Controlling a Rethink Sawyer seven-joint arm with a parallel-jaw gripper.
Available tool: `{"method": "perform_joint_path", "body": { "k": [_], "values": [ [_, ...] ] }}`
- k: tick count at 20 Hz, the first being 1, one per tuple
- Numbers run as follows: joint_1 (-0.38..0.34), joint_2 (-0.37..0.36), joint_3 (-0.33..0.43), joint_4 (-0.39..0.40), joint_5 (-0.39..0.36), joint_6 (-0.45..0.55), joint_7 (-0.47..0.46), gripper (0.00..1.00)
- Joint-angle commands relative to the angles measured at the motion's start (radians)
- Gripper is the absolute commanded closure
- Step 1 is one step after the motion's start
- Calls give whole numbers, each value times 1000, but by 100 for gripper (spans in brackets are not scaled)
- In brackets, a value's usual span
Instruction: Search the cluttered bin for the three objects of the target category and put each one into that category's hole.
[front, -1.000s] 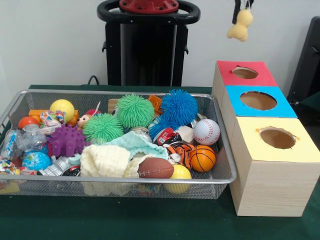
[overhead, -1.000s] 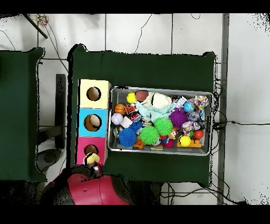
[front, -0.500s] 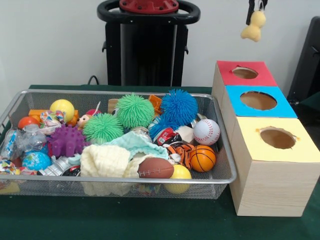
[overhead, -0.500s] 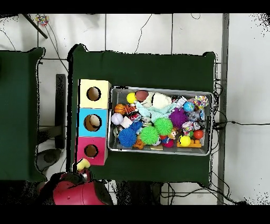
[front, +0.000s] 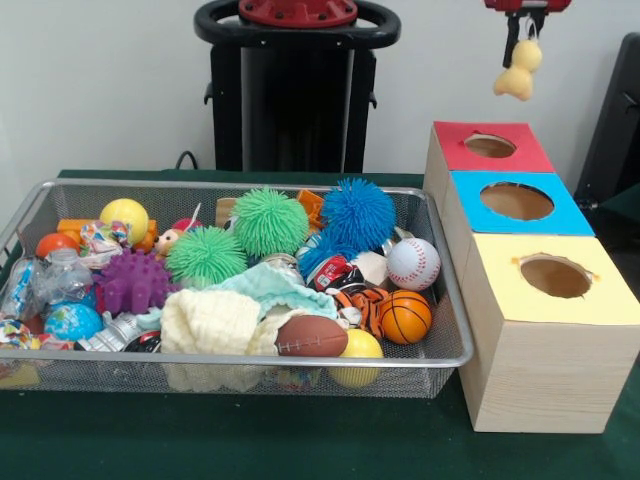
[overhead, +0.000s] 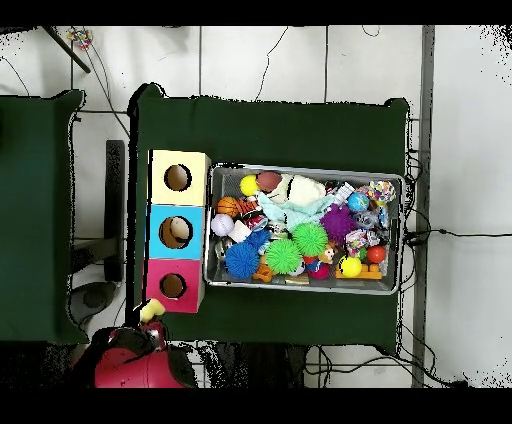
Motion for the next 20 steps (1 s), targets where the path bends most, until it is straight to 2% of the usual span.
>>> {"method": "perform_joint_path", "body": {
  "k": [1,13,20],
  "values": [
    [10,115,-71,36,28,-103,256,100],
    [13,197,-124,11,57,-181,234,100],
    [3,238,-105,-8,79,-188,224,100]
  ]
}}
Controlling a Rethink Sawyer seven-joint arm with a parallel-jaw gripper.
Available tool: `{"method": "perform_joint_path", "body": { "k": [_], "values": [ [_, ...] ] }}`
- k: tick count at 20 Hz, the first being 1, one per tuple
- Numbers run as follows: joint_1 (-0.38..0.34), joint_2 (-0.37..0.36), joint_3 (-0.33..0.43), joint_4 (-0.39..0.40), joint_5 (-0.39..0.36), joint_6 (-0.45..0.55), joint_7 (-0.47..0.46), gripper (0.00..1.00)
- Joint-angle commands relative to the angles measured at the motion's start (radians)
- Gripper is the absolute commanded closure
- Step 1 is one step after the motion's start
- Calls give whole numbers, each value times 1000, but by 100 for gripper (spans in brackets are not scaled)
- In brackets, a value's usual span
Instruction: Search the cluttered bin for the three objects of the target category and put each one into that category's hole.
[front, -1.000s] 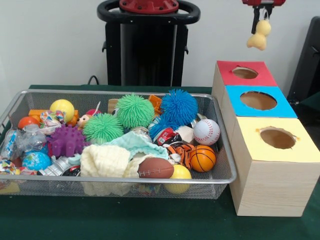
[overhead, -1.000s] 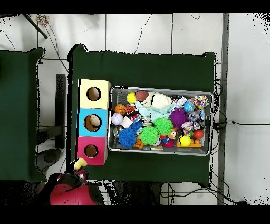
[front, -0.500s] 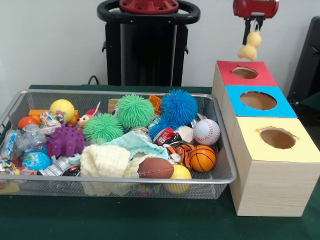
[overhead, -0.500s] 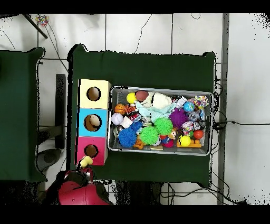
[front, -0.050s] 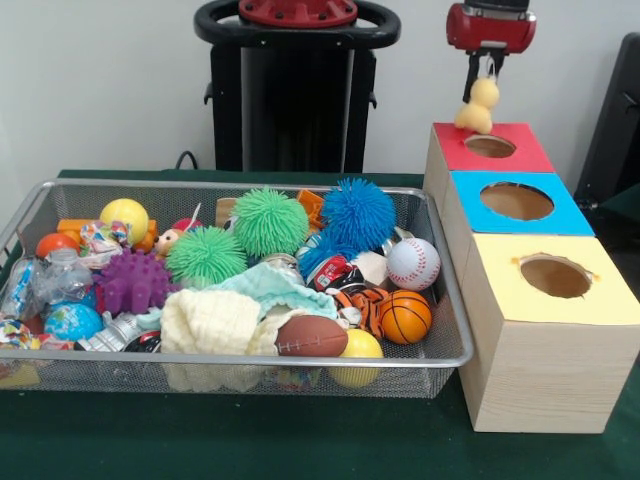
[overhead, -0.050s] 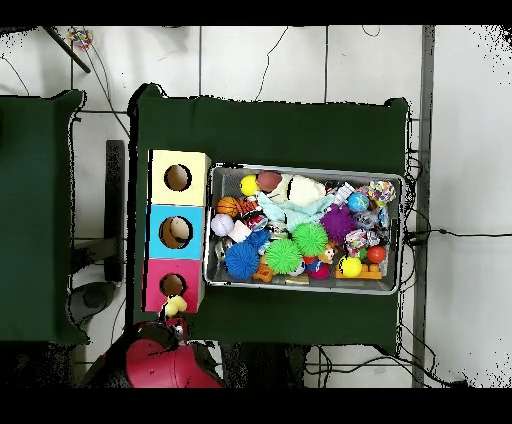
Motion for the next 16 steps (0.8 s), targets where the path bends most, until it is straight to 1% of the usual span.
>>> {"method": "perform_joint_path", "body": {
  "k": [1,2,8,16],
  "values": [
    [-23,82,15,-8,70,-45,222,100],
    [-32,85,32,-1,77,-46,218,100],
    [-11,102,45,-3,106,-27,210,100],
    [-15,87,94,10,151,-25,211,100]
  ]
}}
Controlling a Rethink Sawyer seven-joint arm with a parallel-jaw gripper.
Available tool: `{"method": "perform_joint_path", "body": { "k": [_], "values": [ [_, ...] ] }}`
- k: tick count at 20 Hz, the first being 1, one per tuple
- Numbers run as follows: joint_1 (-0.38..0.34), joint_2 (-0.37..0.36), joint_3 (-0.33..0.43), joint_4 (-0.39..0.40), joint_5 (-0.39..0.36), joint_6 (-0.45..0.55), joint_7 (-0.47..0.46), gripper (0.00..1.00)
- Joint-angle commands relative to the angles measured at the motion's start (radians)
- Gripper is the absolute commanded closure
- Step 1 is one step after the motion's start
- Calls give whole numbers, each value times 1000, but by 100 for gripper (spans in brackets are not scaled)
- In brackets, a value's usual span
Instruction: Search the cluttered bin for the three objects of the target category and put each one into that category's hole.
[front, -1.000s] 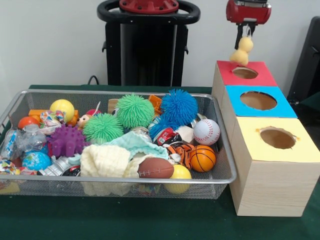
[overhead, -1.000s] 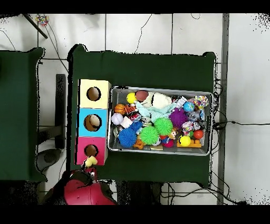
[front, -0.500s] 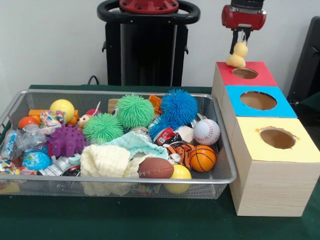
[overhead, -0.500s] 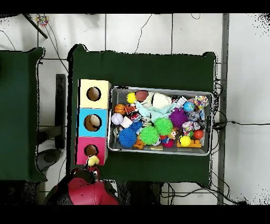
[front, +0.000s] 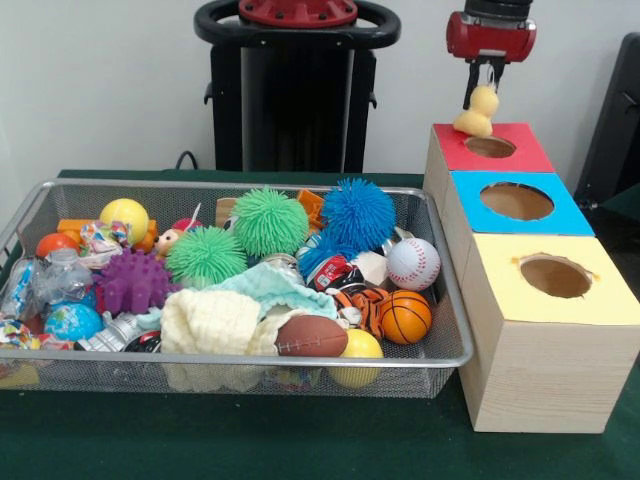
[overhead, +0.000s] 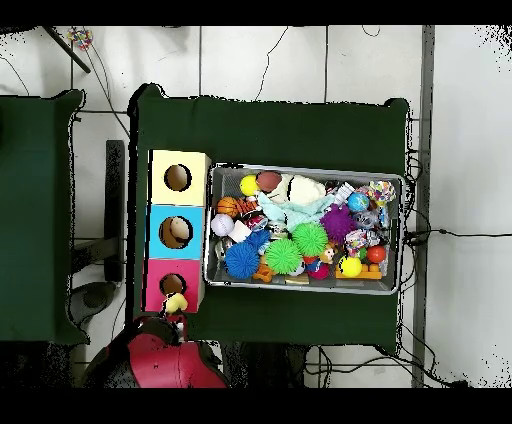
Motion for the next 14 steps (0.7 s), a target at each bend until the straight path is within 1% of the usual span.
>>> {"method": "perform_joint_path", "body": {
  "k": [1,7,14],
  "values": [
    [-10,61,96,8,82,-7,213,100],
    [-20,58,113,7,108,-23,209,100],
    [-7,66,96,-14,127,-31,213,100]
  ]
}}
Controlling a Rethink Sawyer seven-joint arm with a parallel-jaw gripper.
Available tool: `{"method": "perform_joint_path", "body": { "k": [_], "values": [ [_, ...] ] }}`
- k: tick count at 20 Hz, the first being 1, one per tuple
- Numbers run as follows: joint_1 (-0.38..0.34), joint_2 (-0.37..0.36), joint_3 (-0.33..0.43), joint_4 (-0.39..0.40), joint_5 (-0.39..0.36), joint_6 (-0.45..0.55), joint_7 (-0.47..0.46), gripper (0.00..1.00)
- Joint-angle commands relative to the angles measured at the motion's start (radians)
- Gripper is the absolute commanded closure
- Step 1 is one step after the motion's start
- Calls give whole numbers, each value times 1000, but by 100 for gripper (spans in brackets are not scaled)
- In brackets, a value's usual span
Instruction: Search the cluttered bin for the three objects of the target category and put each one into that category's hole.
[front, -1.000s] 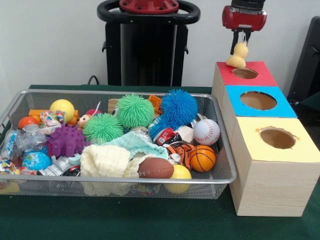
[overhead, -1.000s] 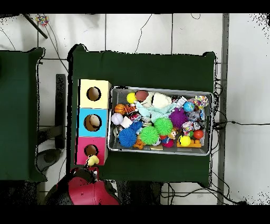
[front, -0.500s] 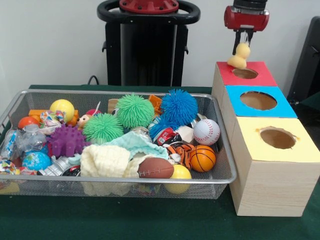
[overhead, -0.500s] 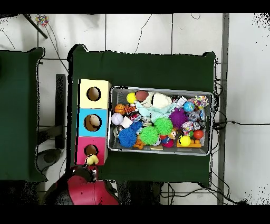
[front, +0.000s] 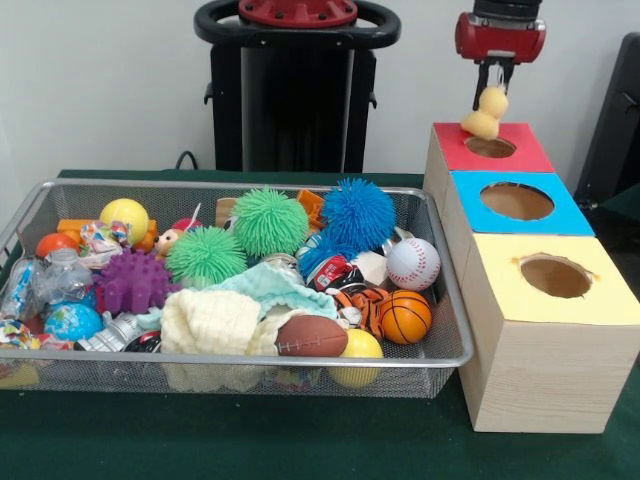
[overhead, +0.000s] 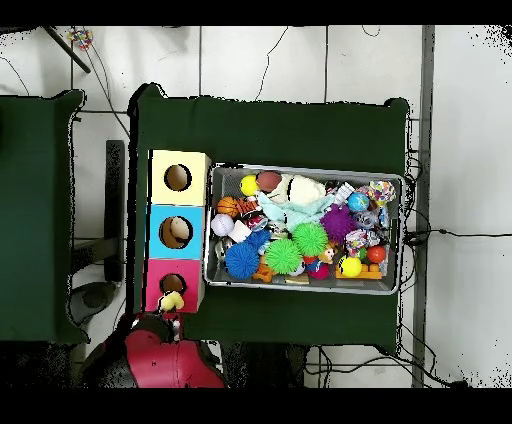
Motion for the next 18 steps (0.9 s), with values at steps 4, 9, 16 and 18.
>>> {"method": "perform_joint_path", "body": {
  "k": [4,9,16,18],
  "values": [
    [-3,73,84,-23,79,-38,212,100],
    [19,87,72,-34,97,-53,216,100],
    [27,86,65,-57,116,-21,201,100],
    [27,86,69,-64,124,-15,199,100]
  ]
}}
